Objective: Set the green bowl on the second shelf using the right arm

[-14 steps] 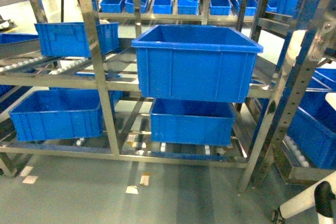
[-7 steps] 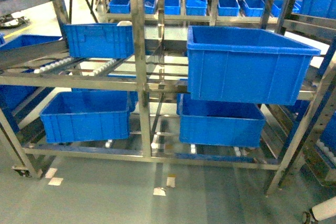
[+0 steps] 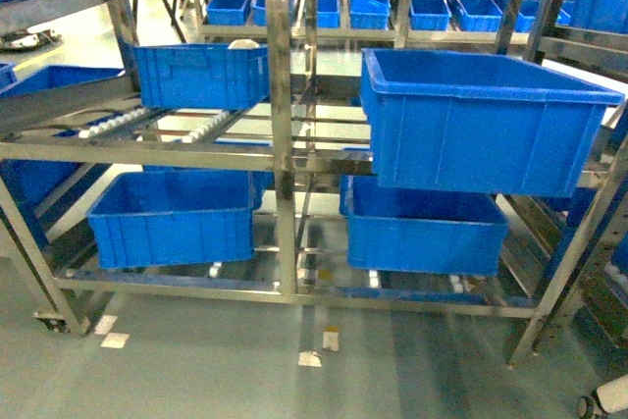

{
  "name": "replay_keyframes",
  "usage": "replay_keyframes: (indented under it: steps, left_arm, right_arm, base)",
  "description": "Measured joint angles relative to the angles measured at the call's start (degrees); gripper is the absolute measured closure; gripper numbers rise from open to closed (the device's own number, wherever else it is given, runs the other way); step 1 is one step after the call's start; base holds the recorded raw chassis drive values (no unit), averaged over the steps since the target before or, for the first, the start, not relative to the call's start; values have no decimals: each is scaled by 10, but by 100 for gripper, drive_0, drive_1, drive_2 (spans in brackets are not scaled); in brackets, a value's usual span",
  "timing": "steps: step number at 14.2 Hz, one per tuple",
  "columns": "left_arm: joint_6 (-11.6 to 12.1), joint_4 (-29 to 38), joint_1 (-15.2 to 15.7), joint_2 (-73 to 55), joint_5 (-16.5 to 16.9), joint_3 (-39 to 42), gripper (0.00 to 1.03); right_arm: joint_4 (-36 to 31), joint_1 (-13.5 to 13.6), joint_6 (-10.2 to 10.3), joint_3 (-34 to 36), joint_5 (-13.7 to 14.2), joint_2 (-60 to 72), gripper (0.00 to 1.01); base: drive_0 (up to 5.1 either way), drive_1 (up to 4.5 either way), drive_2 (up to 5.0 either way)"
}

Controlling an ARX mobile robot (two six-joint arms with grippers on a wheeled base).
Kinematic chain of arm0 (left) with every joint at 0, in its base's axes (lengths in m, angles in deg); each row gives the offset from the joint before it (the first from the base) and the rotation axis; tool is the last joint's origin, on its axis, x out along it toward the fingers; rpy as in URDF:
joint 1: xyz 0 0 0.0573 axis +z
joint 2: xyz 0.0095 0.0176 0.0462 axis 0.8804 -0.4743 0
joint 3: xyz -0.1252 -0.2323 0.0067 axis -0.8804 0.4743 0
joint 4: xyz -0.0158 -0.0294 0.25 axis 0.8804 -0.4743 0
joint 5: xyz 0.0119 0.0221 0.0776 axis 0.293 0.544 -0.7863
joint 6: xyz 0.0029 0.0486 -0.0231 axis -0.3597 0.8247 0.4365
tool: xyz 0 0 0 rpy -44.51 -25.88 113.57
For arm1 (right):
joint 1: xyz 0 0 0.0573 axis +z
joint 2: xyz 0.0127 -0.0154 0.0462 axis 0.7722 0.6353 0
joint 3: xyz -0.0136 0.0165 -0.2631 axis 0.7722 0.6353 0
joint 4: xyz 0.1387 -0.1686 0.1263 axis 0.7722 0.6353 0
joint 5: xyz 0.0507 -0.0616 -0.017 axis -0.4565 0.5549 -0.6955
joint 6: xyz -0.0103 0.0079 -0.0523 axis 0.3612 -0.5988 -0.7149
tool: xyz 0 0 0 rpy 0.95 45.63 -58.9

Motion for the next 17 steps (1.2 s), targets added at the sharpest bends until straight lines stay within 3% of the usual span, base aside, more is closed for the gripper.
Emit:
replay_keyframes:
  steps: [3,17]
  left_arm:
    - [0,-1,0,0,-1,0,5]
    - [0,-1,0,0,0,0,5]
  right_arm:
    - [-1,0,0,0,-2,-1,99]
    - [-2,0,0,0,-1,-1,99]
  base:
    - [0,0,0]
    - [-2,428,-432]
